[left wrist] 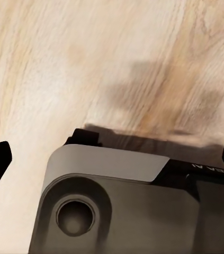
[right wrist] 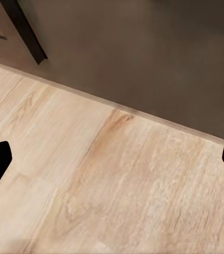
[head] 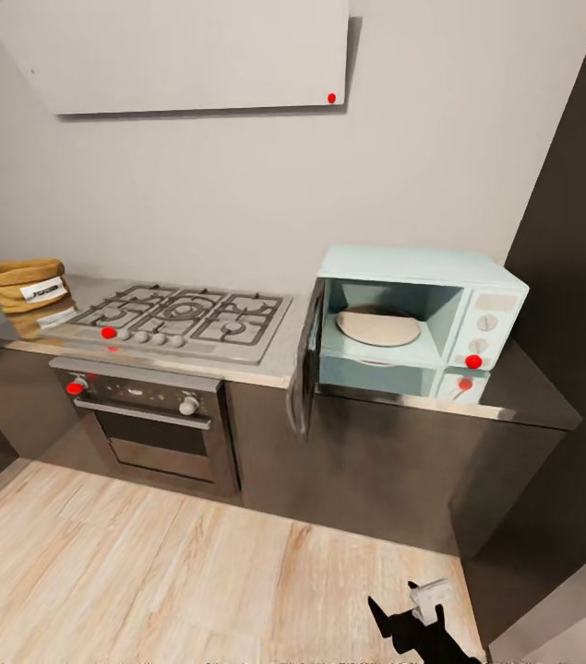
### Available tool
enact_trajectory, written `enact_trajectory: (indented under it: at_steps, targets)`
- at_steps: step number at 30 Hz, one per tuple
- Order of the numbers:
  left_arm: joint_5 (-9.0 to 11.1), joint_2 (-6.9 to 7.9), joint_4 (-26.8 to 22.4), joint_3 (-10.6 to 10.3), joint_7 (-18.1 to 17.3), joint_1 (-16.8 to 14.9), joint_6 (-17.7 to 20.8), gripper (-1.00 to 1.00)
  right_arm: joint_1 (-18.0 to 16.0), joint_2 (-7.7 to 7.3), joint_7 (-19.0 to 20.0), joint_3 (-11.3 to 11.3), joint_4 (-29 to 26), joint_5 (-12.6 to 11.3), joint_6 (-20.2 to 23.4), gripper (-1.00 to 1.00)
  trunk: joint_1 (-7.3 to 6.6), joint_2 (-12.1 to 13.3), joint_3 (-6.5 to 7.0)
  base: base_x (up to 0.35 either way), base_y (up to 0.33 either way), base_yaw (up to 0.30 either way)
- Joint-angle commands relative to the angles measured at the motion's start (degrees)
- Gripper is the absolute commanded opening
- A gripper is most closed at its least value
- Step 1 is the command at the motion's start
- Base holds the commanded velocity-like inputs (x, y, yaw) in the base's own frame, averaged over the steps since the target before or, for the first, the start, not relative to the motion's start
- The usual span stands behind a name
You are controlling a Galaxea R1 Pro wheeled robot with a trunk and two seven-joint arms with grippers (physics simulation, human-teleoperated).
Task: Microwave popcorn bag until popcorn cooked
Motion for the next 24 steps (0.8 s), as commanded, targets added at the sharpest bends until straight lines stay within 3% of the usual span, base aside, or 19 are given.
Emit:
enact_trajectory:
  at_steps: [1, 6, 7, 8, 11, 12, 14, 16, 24]
  targets:
    - [0.1, -0.01, 0.1, 0.2, 0.0, 0.0, -0.2, 1.00, 0.0, 0.02, 0.3, -0.4, 0.0, 0.0, -0.1, 1.00, -0.01, 0.0, -0.05, -0.085, 0.341, 0.000]
    - [0.1, 0.02, 0.1, 0.2, 0.0, -0.1, -0.2, 1.00, 0.0, 1.42, -1.0, -0.8, 0.1, 0.6, 0.1, 1.00, -0.01, 0.0, -0.05, -0.076, 0.347, 0.182]
    - [0.1, 0.00, 0.1, 0.2, 0.0, -0.1, -0.2, 1.00, 0.0, 3.23, -8.1, -0.6, -0.1, 0.7, 0.3, 1.00, -0.01, 0.0, -0.05, -0.067, 0.350, 0.272]
    - [0.1, 0.00, 0.1, 0.2, 0.0, -0.2, -0.2, 1.00, 0.0, 3.95, -9.0, -0.2, -0.4, 0.8, 0.4, 1.00, -0.01, 0.0, -0.05, -0.046, 0.350, 0.276]
    - [0.1, 0.01, 0.1, 0.3, 0.0, -0.3, -0.1, 1.00, -0.1, 6.33, -10.8, 5.3, -2.2, 0.9, 1.3, 1.00, -0.01, 0.0, -0.05, -0.016, 0.350, 0.280]
    - [0.1, 0.00, 0.1, 0.3, 0.0, -0.3, -0.2, 1.00, -0.1, 6.80, -12.0, 8.3, -3.1, 0.8, 2.4, 1.00, -0.01, 0.0, -0.05, -0.005, 0.350, 0.281]
    - [0.1, 0.01, 0.1, 0.3, 0.0, -0.3, -0.2, 1.00, -0.1, 7.12, -14.6, 11.4, -4.5, 0.7, 4.1, 1.00, -0.01, 0.0, -0.05, -0.002, 0.350, 0.282]
    - [0.1, 0.01, 0.1, 0.4, 0.0, -0.3, -0.2, 1.00, 0.0, 7.22, -16.0, 12.5, -5.0, 0.7, 4.7, 1.00, -0.01, 0.0, -0.05, -0.029, 0.350, 0.282]
    - [0.1, 0.02, 0.1, 0.3, 0.0, -0.2, -0.2, 1.00, -0.1, 7.55, -17.1, 13.4, -5.5, 0.6, 5.2, 1.00, -0.01, 0.0, -0.05, -0.074, 0.254, 0.263]
